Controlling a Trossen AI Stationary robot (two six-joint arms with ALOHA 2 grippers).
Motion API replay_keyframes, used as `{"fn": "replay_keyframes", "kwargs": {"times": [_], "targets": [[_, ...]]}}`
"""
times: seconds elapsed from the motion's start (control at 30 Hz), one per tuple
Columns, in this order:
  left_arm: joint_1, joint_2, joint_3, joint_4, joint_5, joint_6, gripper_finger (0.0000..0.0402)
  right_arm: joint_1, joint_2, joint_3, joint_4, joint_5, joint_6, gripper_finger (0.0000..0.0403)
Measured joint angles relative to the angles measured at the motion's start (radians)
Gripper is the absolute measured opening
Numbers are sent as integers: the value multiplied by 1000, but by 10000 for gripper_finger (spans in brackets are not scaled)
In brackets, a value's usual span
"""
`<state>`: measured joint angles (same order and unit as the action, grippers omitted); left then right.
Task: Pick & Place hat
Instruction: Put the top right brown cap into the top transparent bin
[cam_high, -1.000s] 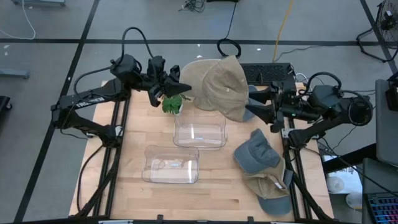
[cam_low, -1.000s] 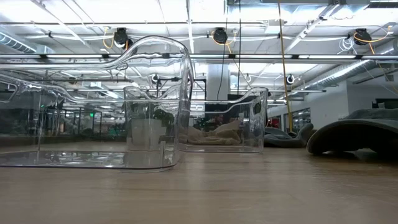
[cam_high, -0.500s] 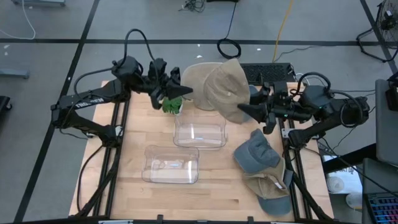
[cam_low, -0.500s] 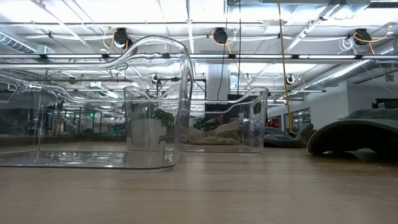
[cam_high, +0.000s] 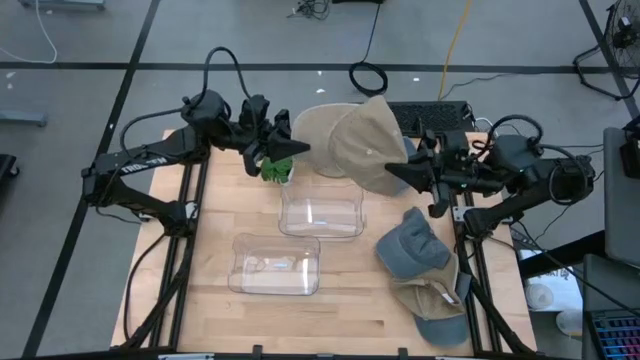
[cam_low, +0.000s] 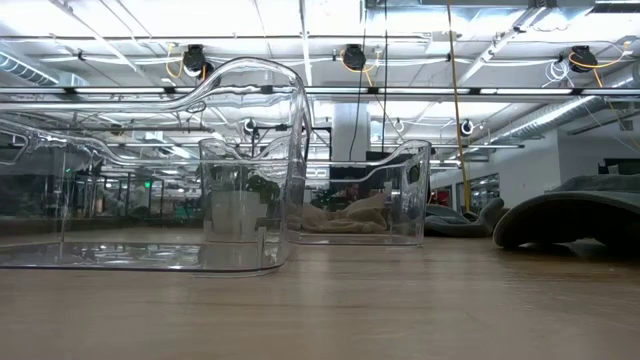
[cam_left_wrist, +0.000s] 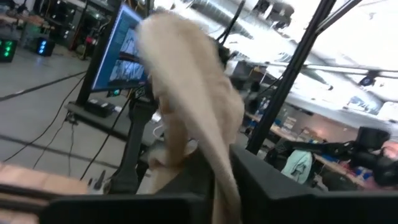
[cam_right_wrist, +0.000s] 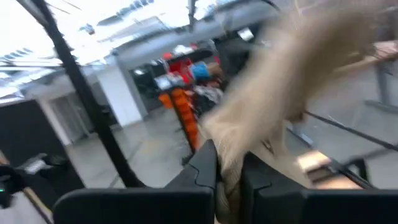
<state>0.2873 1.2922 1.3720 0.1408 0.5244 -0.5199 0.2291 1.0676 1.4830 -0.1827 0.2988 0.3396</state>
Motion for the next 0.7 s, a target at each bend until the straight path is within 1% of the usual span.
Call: {"fn": "replay_keyframes", "kwargs": {"times": [0.07,0.17,0.37,0.43,0.53,0.7], "targets": [[10,0,0,-35,6,4,82,0,0,0,49,-27,-13,7],[42,-6,0,-103,62,46,115,0,0,0,100,-47,-27,7],[114,-7,0,-244,166,54,166,-4,-13,0,113,-67,-34,7],[133,-7,0,-293,187,54,179,-9,-13,0,122,-67,-34,7],[146,-8,-1,-348,191,51,193,-21,-13,0,142,-67,-35,6],[150,-30,-1,-356,202,39,204,-73,5,2,146,-67,-54,6]]}}
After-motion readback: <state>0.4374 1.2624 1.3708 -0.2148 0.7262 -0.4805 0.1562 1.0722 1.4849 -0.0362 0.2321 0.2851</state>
